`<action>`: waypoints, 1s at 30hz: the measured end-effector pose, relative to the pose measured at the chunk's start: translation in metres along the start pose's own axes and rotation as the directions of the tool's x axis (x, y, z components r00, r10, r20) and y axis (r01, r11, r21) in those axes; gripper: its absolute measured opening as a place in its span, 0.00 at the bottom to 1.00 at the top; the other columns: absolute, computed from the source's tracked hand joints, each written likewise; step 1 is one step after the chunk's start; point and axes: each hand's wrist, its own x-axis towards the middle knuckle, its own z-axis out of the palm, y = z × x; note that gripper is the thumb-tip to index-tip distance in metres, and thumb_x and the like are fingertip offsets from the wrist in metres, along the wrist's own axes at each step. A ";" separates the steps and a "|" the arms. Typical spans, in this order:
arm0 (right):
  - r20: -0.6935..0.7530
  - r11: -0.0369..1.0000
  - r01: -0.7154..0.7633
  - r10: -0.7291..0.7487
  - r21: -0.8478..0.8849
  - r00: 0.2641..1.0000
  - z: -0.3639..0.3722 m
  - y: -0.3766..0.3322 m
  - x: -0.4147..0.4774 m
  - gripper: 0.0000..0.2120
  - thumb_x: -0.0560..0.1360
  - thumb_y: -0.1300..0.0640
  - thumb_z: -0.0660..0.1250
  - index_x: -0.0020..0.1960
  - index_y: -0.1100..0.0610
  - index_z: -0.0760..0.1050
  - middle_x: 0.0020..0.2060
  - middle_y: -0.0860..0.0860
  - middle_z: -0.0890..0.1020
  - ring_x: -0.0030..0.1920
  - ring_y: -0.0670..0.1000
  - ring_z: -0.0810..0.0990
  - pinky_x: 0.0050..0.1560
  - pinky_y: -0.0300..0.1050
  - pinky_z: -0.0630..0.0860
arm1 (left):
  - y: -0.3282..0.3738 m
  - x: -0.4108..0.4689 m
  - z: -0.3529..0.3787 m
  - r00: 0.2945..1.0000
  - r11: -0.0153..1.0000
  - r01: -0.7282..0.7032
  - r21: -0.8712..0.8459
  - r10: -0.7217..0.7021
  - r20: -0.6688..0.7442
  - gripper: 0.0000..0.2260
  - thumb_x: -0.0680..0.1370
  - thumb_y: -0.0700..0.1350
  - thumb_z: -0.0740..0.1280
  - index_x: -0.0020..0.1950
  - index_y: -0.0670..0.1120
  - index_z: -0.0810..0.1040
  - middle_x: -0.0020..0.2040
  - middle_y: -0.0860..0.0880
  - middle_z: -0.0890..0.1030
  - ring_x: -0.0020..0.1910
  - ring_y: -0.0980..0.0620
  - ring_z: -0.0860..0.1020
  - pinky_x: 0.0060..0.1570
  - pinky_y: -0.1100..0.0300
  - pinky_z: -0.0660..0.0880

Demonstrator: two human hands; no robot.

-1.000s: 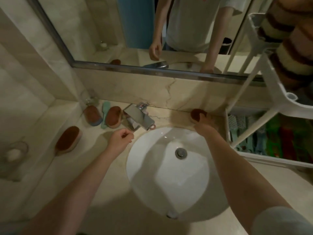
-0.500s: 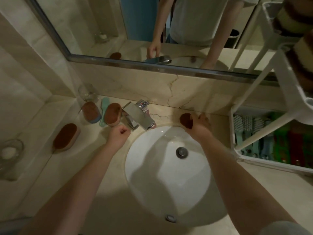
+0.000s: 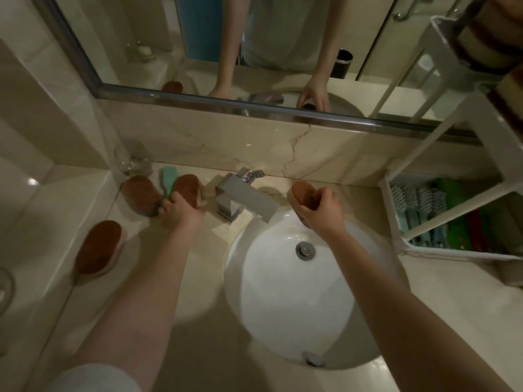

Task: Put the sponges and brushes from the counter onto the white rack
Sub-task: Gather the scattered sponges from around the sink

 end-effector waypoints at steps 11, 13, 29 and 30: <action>-0.045 0.975 -0.064 0.075 0.214 0.996 0.005 -0.024 -0.010 0.22 0.67 0.45 0.74 0.54 0.52 0.69 0.52 0.52 0.76 0.49 0.51 0.77 0.52 0.50 0.78 | -0.002 0.003 -0.006 0.994 0.967 -0.051 -0.251 0.024 -0.107 0.36 0.73 0.56 0.69 0.71 0.37 0.60 0.68 0.35 0.67 0.66 0.35 0.66 0.64 0.44 0.66; -0.053 0.964 -0.069 0.085 0.255 0.995 0.000 -0.032 -0.011 0.21 0.67 0.46 0.74 0.53 0.52 0.69 0.51 0.51 0.77 0.48 0.51 0.78 0.51 0.50 0.79 | -0.002 -0.005 -0.014 0.991 0.941 -0.086 -0.326 0.049 -0.121 0.35 0.71 0.56 0.70 0.70 0.37 0.64 0.66 0.36 0.68 0.65 0.36 0.67 0.63 0.47 0.66; -0.114 0.851 0.206 -0.172 0.483 0.978 -0.129 -0.070 -0.041 0.19 0.67 0.45 0.74 0.49 0.51 0.70 0.50 0.48 0.77 0.44 0.46 0.78 0.40 0.40 0.77 | 0.113 -0.174 -0.075 0.904 0.558 -0.423 -0.714 0.314 -0.290 0.28 0.66 0.49 0.77 0.59 0.46 0.67 0.54 0.48 0.75 0.48 0.52 0.76 0.43 0.65 0.73; -0.149 0.856 0.239 -0.191 0.458 0.970 -0.142 -0.068 -0.043 0.18 0.66 0.44 0.74 0.47 0.49 0.70 0.49 0.48 0.77 0.44 0.47 0.78 0.41 0.42 0.78 | 0.126 -0.190 -0.077 0.899 0.529 -0.431 -0.731 0.324 -0.295 0.27 0.66 0.49 0.77 0.59 0.45 0.67 0.53 0.49 0.75 0.45 0.55 0.76 0.39 0.71 0.72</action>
